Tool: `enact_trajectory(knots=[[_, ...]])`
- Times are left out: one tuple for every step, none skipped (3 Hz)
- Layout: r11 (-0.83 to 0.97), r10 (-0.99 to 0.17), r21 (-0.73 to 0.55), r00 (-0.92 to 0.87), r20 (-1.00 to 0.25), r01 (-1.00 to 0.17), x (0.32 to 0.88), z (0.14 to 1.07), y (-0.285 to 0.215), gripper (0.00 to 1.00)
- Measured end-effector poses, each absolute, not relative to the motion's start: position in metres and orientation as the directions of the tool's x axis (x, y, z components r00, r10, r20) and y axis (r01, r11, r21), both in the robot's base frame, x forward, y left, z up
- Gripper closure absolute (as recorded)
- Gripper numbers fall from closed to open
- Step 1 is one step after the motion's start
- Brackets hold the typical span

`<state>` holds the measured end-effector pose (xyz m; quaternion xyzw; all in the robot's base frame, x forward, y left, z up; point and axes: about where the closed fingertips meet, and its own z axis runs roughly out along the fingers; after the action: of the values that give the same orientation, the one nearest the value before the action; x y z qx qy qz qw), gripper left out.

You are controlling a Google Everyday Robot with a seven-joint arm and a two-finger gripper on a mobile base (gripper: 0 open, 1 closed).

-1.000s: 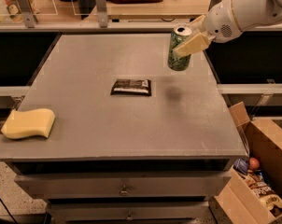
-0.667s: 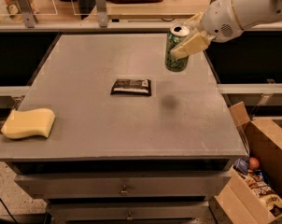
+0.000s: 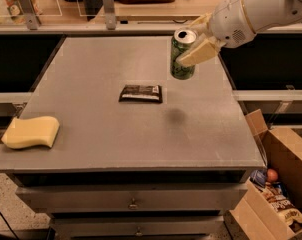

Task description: Move green can near sponge

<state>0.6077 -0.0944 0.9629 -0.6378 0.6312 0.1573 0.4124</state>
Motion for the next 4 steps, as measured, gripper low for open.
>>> enact_trajectory(knots=[[0.073, -0.653, -0.310, 0.189, -0.733, -0.948, 0.599, 0.958, -0.064, 1.00], [-0.072, -0.616, -0.288, 0.270, -0.740, -0.955, 0.576, 0.957, -0.005, 1.00], [-0.208, -0.571, -0.260, 0.333, -0.750, -0.943, 0.548, 0.960, 0.044, 1.00], [-0.345, -0.522, -0.216, 0.378, -0.765, -0.913, 0.513, 0.958, 0.089, 1.00]])
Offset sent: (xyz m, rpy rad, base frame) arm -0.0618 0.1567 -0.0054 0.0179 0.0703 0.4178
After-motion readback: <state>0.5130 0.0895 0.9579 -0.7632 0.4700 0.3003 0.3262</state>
